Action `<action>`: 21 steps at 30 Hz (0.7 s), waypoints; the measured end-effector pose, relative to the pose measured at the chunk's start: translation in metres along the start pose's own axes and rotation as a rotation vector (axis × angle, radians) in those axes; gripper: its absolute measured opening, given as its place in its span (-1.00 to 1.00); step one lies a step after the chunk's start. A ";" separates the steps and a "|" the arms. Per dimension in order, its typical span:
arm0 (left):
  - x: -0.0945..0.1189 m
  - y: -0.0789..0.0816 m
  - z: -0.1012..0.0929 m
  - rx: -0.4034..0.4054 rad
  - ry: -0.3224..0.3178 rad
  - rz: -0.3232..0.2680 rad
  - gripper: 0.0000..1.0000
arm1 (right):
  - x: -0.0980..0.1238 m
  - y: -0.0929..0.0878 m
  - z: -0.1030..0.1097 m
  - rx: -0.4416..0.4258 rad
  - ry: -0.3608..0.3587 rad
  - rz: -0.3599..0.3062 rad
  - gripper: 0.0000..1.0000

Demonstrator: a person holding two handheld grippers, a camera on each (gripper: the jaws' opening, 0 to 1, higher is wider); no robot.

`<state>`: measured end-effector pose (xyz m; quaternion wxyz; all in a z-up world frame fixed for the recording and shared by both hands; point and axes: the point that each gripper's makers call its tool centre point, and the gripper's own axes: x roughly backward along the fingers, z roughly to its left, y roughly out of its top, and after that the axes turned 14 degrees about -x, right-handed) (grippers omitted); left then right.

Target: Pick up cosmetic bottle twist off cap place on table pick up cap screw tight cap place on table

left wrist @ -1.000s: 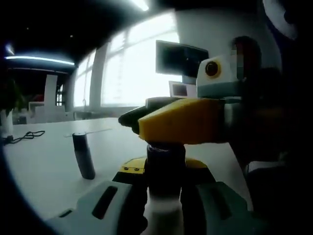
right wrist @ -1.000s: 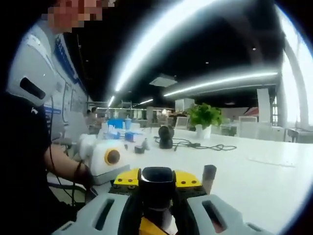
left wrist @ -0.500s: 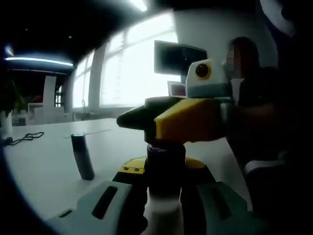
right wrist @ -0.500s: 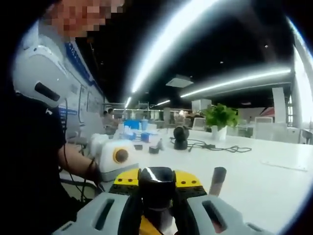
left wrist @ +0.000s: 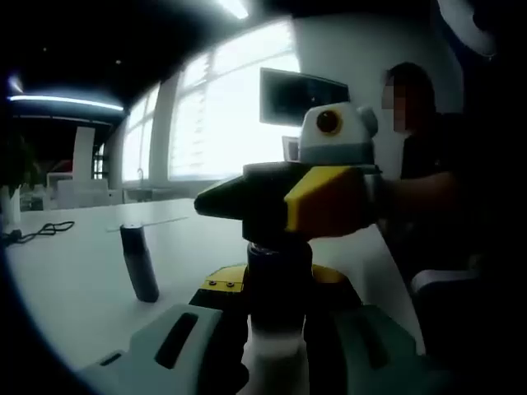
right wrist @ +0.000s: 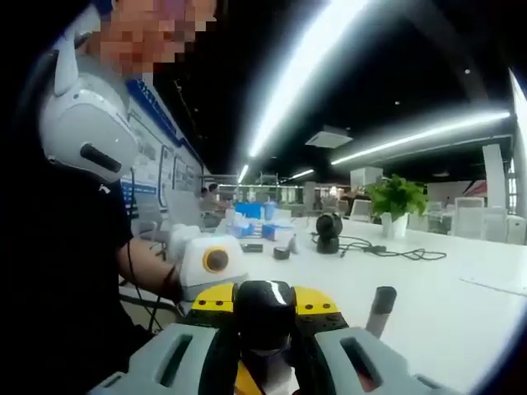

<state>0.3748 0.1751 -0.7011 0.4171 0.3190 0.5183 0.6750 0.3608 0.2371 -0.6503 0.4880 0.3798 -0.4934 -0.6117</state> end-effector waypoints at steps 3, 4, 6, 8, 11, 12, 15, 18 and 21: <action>0.000 0.000 0.000 -0.001 0.000 0.000 -0.70 | 0.000 0.000 0.000 -0.005 0.035 0.006 -0.67; 0.000 0.000 0.000 0.001 0.000 0.000 -0.70 | 0.000 0.000 0.000 -0.008 0.041 0.010 -0.67; 0.000 0.000 0.000 0.001 0.000 0.000 -0.70 | 0.000 0.000 0.001 0.002 0.058 0.024 -0.67; 0.000 0.000 0.000 0.002 0.000 0.000 -0.70 | 0.000 -0.001 0.001 0.002 0.074 0.032 -0.67; 0.000 0.000 0.000 0.001 -0.001 0.000 -0.70 | 0.000 -0.001 0.002 0.001 0.100 0.043 -0.67; 0.000 0.000 0.000 0.000 0.000 0.000 -0.70 | 0.000 -0.001 0.002 0.003 0.109 0.049 -0.67; 0.000 0.000 0.000 -0.001 -0.001 -0.001 -0.70 | 0.000 -0.002 0.003 0.010 0.142 0.068 -0.67; -0.001 0.000 0.000 0.003 -0.001 -0.001 -0.70 | 0.000 -0.002 0.003 -0.003 0.188 0.075 -0.67; -0.001 0.000 0.000 0.006 0.000 0.000 -0.70 | -0.001 -0.003 0.004 0.003 0.222 0.092 -0.67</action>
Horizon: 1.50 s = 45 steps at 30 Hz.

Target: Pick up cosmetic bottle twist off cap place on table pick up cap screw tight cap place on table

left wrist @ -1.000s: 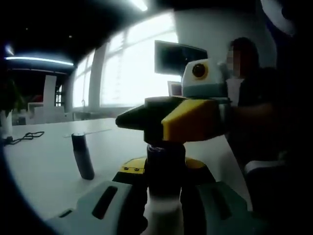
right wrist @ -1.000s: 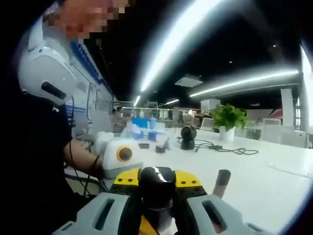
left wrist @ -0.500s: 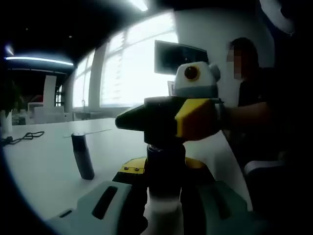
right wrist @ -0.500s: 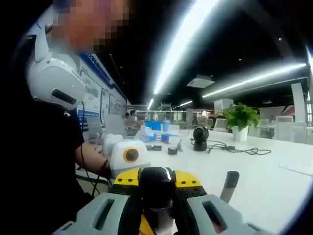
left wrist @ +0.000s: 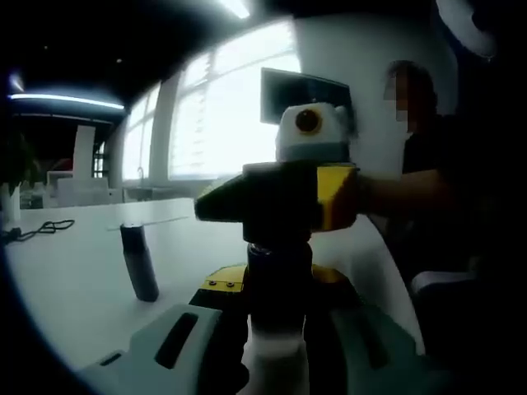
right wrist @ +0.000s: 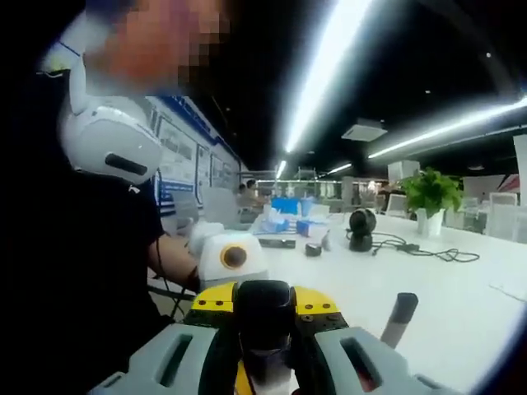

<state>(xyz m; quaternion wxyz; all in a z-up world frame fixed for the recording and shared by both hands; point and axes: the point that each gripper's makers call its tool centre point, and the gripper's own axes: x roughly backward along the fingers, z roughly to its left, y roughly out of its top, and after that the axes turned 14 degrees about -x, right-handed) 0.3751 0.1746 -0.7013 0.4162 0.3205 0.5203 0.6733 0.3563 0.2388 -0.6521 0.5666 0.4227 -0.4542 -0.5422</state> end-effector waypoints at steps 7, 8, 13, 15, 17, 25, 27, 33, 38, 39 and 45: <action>0.000 0.000 0.000 0.006 0.002 0.001 -0.70 | -0.003 0.000 0.003 -0.009 0.065 0.017 -0.67; 0.000 0.000 0.001 0.006 0.001 0.001 -0.70 | -0.003 0.000 0.004 -0.008 0.076 0.021 -0.67; 0.000 -0.001 0.001 0.014 0.000 0.001 -0.70 | -0.004 0.000 0.005 -0.022 0.139 0.035 -0.67; 0.000 -0.001 0.001 0.016 -0.005 0.000 -0.70 | -0.004 -0.001 0.007 -0.012 0.165 0.050 -0.67; 0.000 0.000 0.000 0.015 -0.007 0.000 -0.70 | -0.005 -0.001 0.008 -0.008 0.180 0.062 -0.67; -0.001 0.000 0.000 0.020 -0.009 -0.001 -0.70 | -0.003 -0.003 0.009 -0.003 0.258 0.091 -0.67; -0.001 0.000 0.000 0.021 -0.010 -0.001 -0.70 | -0.002 -0.003 0.009 -0.001 0.272 0.094 -0.67; -0.001 -0.001 0.000 0.023 -0.011 -0.001 -0.70 | 0.001 -0.004 0.008 -0.004 0.311 0.089 -0.67; -0.001 -0.001 0.000 0.023 -0.012 -0.001 -0.70 | 0.002 -0.003 0.009 -0.012 0.329 0.070 -0.67; -0.001 -0.001 0.000 0.023 -0.012 -0.001 -0.70 | 0.001 -0.003 0.009 -0.011 0.331 0.068 -0.67; -0.001 -0.001 -0.002 0.024 -0.022 -0.004 -0.70 | 0.002 -0.004 0.013 -0.009 0.365 0.070 -0.66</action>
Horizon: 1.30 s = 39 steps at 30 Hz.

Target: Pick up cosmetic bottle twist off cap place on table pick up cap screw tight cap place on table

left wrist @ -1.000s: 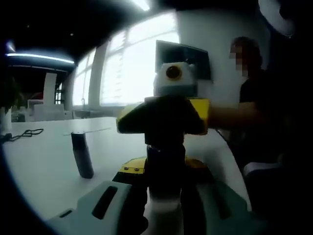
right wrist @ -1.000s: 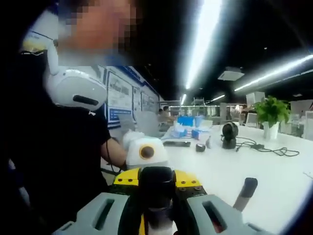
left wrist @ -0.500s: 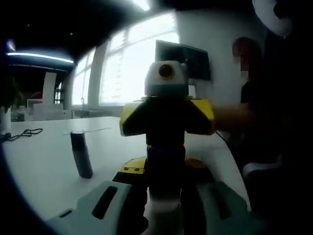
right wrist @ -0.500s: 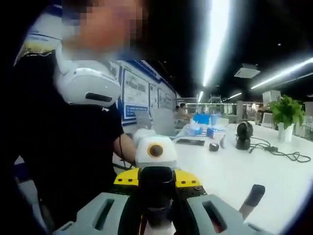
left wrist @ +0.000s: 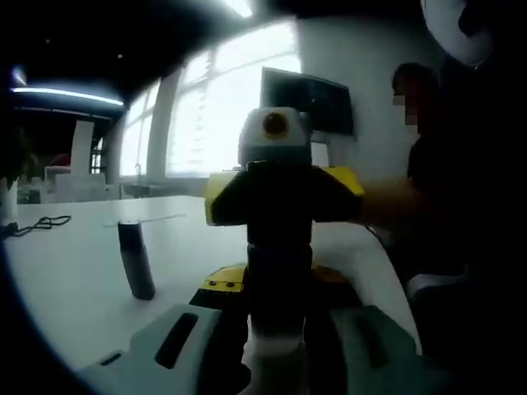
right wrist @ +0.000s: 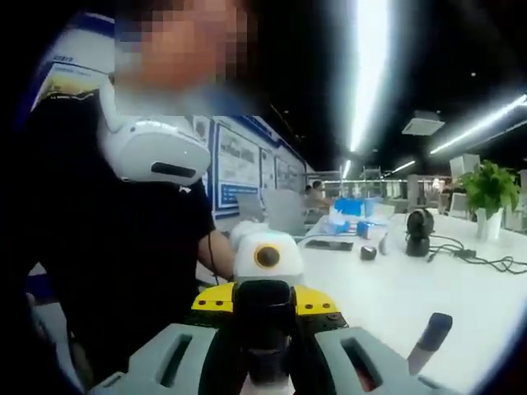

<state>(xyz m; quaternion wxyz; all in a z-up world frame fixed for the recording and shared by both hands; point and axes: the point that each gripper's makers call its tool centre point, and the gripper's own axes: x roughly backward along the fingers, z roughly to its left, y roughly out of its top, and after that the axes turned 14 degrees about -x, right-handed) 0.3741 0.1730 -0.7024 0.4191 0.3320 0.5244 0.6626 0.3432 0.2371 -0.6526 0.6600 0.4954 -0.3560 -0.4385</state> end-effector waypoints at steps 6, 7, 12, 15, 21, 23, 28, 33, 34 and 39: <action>0.000 0.001 -0.002 -0.005 -0.005 -0.001 -0.70 | -0.001 -0.001 0.003 0.002 0.044 0.030 -0.67; 0.000 0.001 -0.002 -0.005 -0.004 -0.001 -0.70 | -0.001 -0.001 0.003 0.004 0.047 0.032 -0.67; 0.000 0.001 -0.002 -0.002 -0.005 -0.001 -0.70 | 0.001 -0.001 0.002 0.003 0.054 0.020 -0.66; 0.000 0.001 -0.002 -0.001 -0.008 -0.002 -0.70 | 0.003 -0.002 0.000 -0.014 0.035 0.027 -0.66; 0.000 0.001 -0.002 0.001 -0.010 -0.002 -0.70 | 0.006 0.002 0.003 -0.043 -0.026 0.002 -0.47; 0.000 0.001 -0.004 0.003 -0.020 -0.003 -0.70 | 0.005 0.004 0.004 -0.048 -0.048 0.003 -0.43; 0.000 0.001 -0.004 -0.003 -0.013 -0.002 -0.70 | 0.011 0.006 0.002 -0.034 -0.135 0.005 -0.35; 0.000 0.001 -0.002 -0.002 -0.006 -0.001 -0.70 | 0.015 0.020 -0.005 -0.058 -0.293 -0.111 -0.30; 0.001 0.001 -0.002 -0.002 -0.006 -0.001 -0.70 | 0.016 0.021 -0.005 -0.034 -0.320 -0.121 -0.29; 0.001 0.001 -0.002 -0.002 -0.008 -0.001 -0.70 | 0.020 0.027 -0.003 -0.006 -0.465 -0.182 -0.23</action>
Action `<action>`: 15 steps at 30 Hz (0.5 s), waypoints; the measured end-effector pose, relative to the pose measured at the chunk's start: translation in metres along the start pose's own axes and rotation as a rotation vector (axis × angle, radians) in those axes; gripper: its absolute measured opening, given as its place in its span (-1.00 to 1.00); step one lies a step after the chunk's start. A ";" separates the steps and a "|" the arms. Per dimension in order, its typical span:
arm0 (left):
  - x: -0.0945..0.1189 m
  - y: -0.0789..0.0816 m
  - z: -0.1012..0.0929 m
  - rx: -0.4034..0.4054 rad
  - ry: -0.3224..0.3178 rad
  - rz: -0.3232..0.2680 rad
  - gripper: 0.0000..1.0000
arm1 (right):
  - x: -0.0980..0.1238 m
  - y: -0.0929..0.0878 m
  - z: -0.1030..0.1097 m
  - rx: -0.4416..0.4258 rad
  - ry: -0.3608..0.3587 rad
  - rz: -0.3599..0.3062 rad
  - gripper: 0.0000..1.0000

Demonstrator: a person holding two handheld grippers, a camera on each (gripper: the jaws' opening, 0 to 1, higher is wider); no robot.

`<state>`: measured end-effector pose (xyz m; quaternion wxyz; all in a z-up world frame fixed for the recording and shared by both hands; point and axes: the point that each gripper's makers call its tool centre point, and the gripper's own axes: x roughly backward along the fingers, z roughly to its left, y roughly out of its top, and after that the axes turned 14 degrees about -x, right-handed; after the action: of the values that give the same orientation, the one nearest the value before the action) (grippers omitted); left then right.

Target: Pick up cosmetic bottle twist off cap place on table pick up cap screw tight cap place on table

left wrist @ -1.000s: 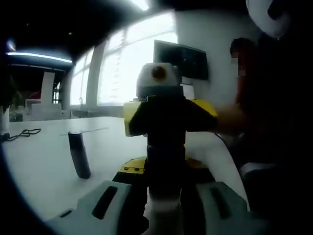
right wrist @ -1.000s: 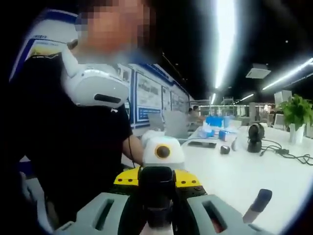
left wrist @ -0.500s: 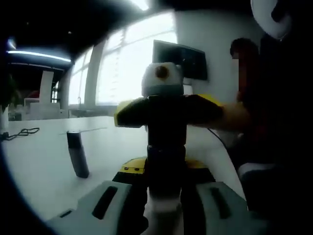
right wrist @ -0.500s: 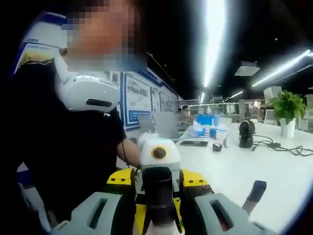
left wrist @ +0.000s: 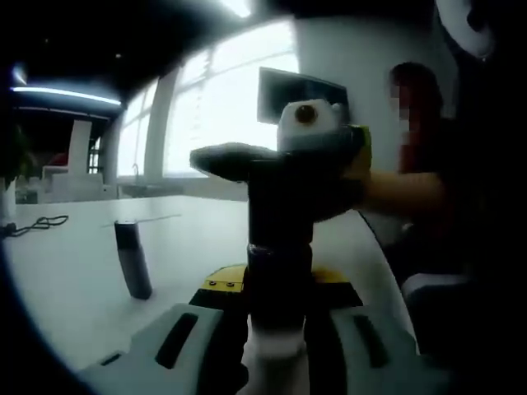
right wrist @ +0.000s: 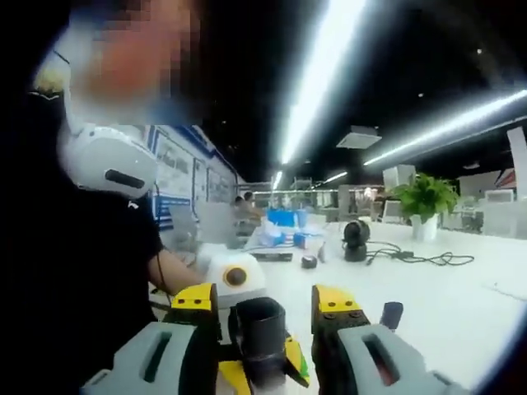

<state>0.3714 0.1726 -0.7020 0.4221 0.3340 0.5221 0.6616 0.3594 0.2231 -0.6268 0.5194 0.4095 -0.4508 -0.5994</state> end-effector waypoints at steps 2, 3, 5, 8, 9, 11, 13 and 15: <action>0.000 0.000 0.000 -0.001 0.001 0.000 -0.70 | -0.002 0.003 -0.007 -0.067 -0.081 -0.054 -0.23; 0.000 0.000 0.000 -0.002 0.001 0.000 -0.70 | -0.003 0.001 -0.006 -0.085 -0.085 -0.062 -0.21; 0.000 0.000 0.000 -0.002 0.001 0.000 -0.70 | -0.002 -0.005 -0.002 -0.060 -0.116 -0.048 -0.20; 0.000 0.000 0.000 -0.004 0.002 0.000 -0.70 | -0.004 -0.010 0.006 -0.045 -0.166 -0.040 -0.20; 0.000 0.000 0.000 -0.005 0.002 0.000 -0.70 | -0.005 -0.009 0.007 -0.042 -0.184 -0.054 -0.18; 0.000 0.000 0.000 -0.006 0.003 0.000 -0.70 | -0.005 -0.011 0.003 -0.034 -0.233 -0.047 -0.18; 0.000 0.000 0.001 -0.009 0.008 0.001 -0.70 | -0.009 -0.013 0.003 -0.028 -0.248 -0.056 -0.17; 0.000 0.000 0.002 -0.009 0.013 0.002 -0.70 | -0.010 -0.011 -0.001 -0.029 -0.287 -0.082 -0.18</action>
<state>0.3732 0.1735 -0.7020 0.4195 0.3281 0.5215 0.6666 0.3591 0.2330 -0.6378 0.4305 0.3300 -0.4949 -0.6788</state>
